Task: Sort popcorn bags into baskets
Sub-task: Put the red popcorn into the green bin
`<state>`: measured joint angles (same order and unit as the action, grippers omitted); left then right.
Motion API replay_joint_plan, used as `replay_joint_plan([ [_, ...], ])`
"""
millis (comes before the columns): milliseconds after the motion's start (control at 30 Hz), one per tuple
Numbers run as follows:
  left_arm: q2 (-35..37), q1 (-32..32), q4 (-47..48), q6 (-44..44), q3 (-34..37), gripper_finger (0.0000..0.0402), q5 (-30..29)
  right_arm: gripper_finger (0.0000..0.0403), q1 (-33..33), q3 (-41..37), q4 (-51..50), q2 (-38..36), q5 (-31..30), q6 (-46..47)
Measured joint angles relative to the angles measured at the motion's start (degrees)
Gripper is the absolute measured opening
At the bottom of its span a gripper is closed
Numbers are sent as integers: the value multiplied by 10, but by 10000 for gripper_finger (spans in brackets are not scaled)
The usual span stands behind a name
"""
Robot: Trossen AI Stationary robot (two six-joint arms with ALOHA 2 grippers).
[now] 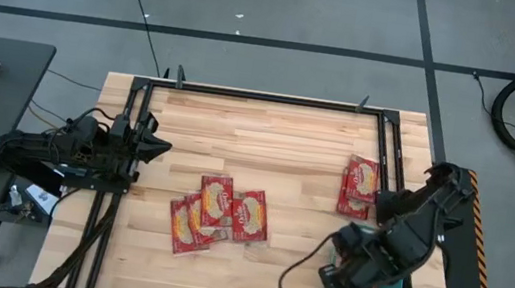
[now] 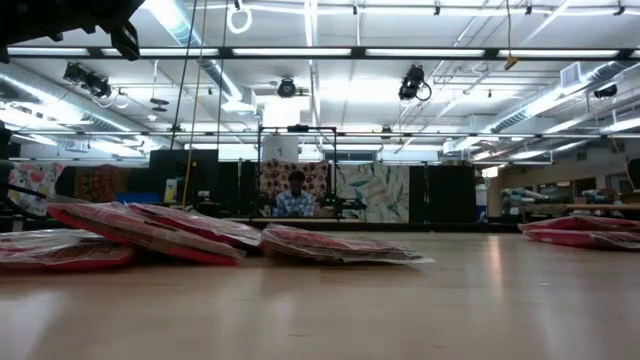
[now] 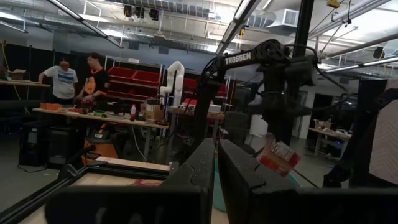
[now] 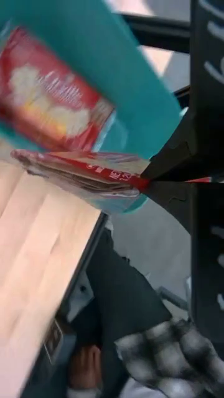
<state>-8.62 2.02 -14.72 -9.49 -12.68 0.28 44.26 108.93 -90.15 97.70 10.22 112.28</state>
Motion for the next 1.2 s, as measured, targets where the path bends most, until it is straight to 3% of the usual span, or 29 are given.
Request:
replay_joint_plan([
  [167, 0, 0, 0, 0, 0, 27, 0, 3, 26, -30, 2, -11, 54, 71],
  [567, 0, 0, 0, 0, 0, 27, 0, 3, 24, -123, 1, -12, 68, 108],
  [733, 0, 0, 0, 0, 0, 27, 0, 3, 5, -177, 2, -12, 111, 149],
  [967, 0, 0, 0, 0, 0, 27, 0, 7, -30, -233, 2, -12, 123, 151],
  [1200, 0, 0, 0, 0, 0, 27, 0, 42, -48, -278, 2, -12, 131, 109],
])
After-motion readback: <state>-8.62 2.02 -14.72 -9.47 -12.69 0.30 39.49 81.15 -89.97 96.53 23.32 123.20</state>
